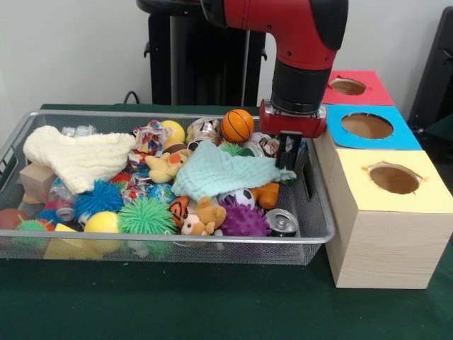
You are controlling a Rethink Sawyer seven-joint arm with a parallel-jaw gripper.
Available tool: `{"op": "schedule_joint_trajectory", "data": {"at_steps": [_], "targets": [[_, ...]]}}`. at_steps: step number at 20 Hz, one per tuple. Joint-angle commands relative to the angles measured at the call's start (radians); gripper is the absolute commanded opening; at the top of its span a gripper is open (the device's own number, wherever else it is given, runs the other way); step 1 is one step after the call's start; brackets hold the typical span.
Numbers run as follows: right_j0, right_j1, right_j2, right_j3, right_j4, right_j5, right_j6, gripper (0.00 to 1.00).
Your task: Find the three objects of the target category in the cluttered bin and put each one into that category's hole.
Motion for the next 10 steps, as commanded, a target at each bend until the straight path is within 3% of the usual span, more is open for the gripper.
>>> {"op": "schedule_joint_trajectory", "data": {"at_steps": [1,6,10], "targets": [[-0.009,-0.052,0.015,0.051,-0.006,0.266,0.114,0.00],[-0.032,-0.117,-0.007,-0.056,-0.038,0.436,0.045,0.00],[-0.046,-0.132,-0.013,-0.107,-0.091,0.464,-0.014,0.00]]}}
